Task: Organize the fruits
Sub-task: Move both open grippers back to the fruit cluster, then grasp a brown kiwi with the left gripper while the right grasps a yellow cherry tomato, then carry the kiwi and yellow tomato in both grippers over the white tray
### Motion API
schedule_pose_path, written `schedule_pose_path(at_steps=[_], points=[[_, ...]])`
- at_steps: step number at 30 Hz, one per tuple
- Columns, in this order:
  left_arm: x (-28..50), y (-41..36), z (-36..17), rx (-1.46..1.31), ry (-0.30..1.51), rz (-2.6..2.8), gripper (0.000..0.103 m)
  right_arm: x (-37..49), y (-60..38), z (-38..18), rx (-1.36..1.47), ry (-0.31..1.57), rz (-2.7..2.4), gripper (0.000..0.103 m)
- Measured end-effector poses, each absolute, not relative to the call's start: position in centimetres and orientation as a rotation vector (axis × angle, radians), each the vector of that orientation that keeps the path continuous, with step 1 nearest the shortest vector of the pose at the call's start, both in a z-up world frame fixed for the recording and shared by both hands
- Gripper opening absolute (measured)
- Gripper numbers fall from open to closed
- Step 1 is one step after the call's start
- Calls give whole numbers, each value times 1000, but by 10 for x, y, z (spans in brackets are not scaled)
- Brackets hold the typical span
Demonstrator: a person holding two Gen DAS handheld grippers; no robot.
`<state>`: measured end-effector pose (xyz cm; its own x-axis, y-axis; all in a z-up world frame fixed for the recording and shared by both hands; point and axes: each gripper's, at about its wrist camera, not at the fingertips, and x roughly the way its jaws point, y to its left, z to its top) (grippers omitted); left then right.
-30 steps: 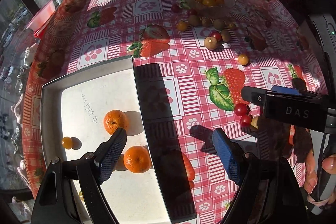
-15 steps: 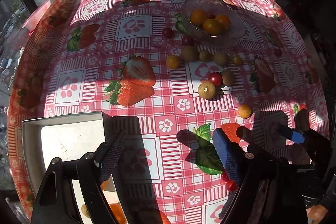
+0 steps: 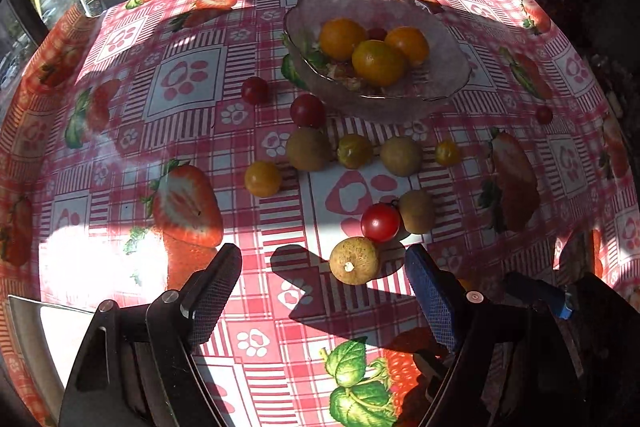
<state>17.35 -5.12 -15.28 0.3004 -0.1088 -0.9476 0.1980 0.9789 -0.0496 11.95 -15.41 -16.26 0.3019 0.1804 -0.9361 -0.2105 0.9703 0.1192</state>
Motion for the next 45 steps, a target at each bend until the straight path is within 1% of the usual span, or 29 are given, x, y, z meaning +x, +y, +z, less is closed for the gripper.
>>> schedule_pose_path(at_steps=[1, 2, 3, 5, 8, 9, 12, 13, 14, 15, 16, 20, 29, 37, 45], points=[[174, -52, -153, 82, 1247, -204, 84, 121, -154, -163, -28, 1231, 260, 81], [174, -52, -154, 84, 1246, -205, 82, 124, -153, -163, -32, 1226, 260, 78], [175, -53, -156, 88, 1251, -208, 70, 126, -152, -163, -35, 1221, 259, 76], [176, -54, -161, 95, 1278, -211, 62, 129, -151, -163, -45, 1211, 260, 67], [175, -56, -163, 106, 1271, -207, 62, 131, -148, -163, -67, 1204, 260, 59], [175, -57, -163, 109, 1269, -206, 59, 131, -148, -164, -74, 1203, 260, 57], [174, -60, -163, 126, 1257, -194, 49, 133, -146, -163, -80, 1199, 256, 39], [175, -60, -162, 126, 1254, -193, 46, 134, -147, -163, -72, 1200, 253, 31], [175, -61, -161, 128, 1250, -191, 36, 135, -150, -163, -54, 1206, 250, 26], [176, -61, -161, 130, 1248, -191, 29, 136, -154, -162, -24, 1215, 250, 24], [177, -61, -160, 129, 1249, -193, 29, 137, -158, -162, 9, 1226, 250, 23], [175, -57, -157, 124, 1251, -205, 29, 135, -171, -160, 85, 1245, 229, 23], [135, -36, -137, 93, 1247, -222, 29, 110, -186, -152, 198, 1274, 210, 23], [94, 7, -122, 45, 1266, -174, 29, 90, -181, -141, 227, 1287, 220, 23], [63, 52, -111, 22, 1275, -101, 29, 76, -152, -130, 216, 1299, 259, 23]])
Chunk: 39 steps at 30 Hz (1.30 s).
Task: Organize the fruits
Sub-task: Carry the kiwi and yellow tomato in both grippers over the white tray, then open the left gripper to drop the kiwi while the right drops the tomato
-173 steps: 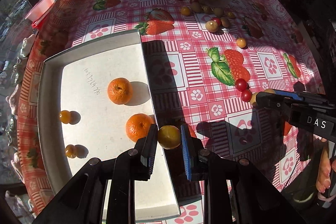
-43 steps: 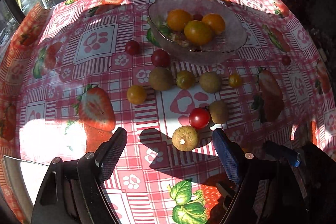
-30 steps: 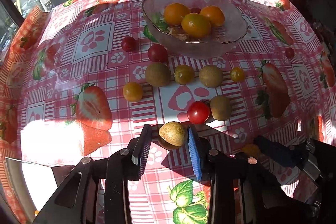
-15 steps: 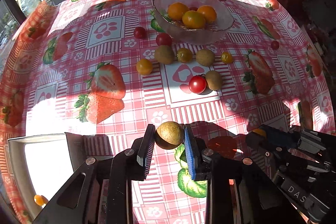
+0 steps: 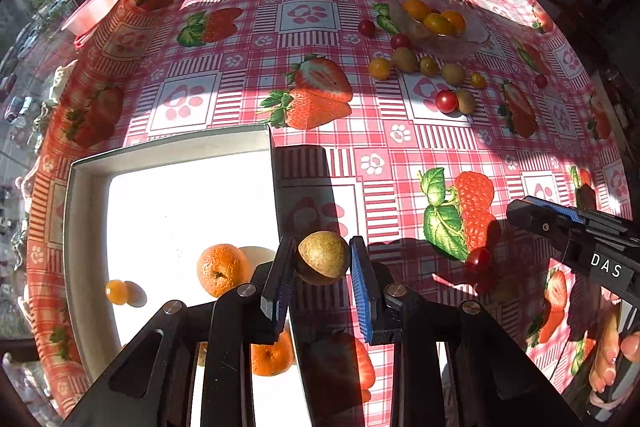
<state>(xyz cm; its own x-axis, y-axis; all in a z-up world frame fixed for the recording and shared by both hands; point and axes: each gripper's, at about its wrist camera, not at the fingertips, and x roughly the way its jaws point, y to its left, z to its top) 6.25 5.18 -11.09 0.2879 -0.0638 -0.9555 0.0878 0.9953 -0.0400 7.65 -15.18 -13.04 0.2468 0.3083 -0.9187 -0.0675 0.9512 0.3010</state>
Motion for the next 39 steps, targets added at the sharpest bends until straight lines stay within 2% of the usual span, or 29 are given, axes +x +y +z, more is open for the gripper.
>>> schedule_pose_path(at_steps=[23, 39], points=[[41, 171, -99, -92, 1222, 68, 29, 83, 0, -103, 110, 1302, 495, 23], [78, 207, -143, -82, 1262, 139, 29, 123, 77, -140, -8, 1350, 513, 23]])
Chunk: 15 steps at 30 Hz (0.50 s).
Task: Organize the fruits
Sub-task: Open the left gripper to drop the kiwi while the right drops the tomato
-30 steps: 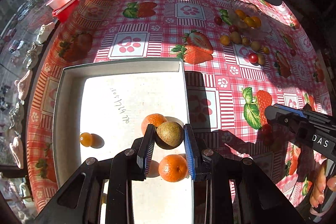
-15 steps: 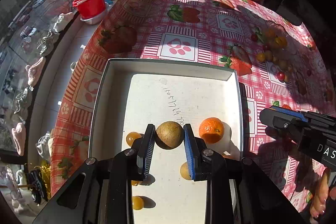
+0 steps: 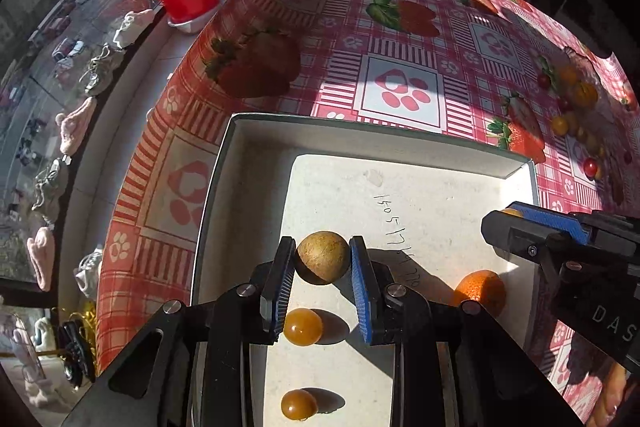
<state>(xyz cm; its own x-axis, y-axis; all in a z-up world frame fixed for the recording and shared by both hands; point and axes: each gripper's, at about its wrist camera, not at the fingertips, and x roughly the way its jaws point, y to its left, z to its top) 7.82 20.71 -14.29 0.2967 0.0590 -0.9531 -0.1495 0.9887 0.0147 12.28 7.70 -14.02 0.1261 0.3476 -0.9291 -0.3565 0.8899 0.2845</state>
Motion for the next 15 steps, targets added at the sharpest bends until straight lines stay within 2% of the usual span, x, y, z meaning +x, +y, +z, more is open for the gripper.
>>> schedule_pose_path(at_steps=[8, 10, 11, 15], points=[[77, 202, -155, -32, 1295, 119, 30, 124, 88, -159, -62, 1399, 507, 25], [77, 201, -155, -20, 1300, 120, 56, 123, 88, -161, -61, 1407, 510, 34], [76, 200, -155, -5, 1294, 135, 78, 123, 88, -161, -58, 1403, 513, 40], [73, 196, -154, 21, 1280, 127, 80, 122, 92, -160, -61, 1410, 534, 51]])
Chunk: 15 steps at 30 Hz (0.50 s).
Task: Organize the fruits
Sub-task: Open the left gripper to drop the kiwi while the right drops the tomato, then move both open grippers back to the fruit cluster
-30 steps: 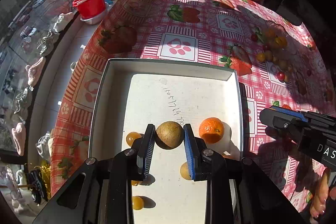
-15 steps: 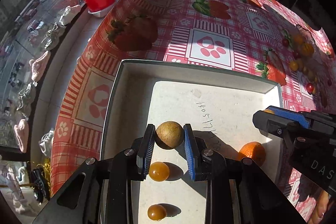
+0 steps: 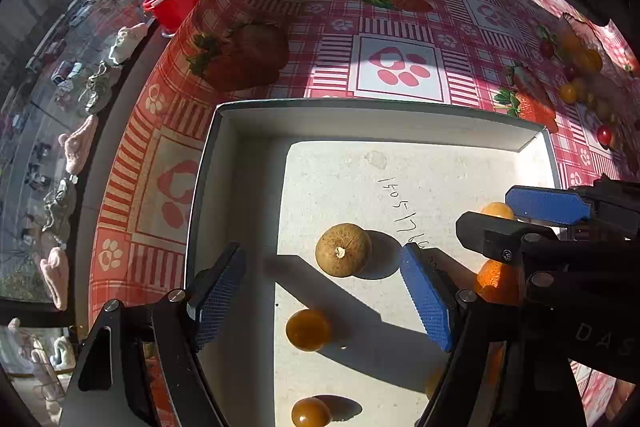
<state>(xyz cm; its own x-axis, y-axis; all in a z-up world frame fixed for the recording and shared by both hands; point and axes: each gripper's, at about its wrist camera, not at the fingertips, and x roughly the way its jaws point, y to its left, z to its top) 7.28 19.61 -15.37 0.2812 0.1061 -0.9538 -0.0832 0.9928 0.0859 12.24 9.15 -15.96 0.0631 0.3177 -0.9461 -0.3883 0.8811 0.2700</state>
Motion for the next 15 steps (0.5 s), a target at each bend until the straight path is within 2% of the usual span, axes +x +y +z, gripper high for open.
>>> schedule_pose_path(at_steps=[3, 5, 7, 15], points=[[71, 197, -154, 17, 1282, 130, 80, 123, 92, -157, -32, 1414, 552, 63], [71, 198, -153, 4, 1278, 133, 80, 123, 92, -152, -5, 1407, 567, 76], [69, 199, -152, -6, 1277, 136, 80, 122, 91, -146, 13, 1399, 578, 83], [61, 199, -144, -29, 1267, 136, 80, 117, 79, -127, 17, 1357, 565, 87]])
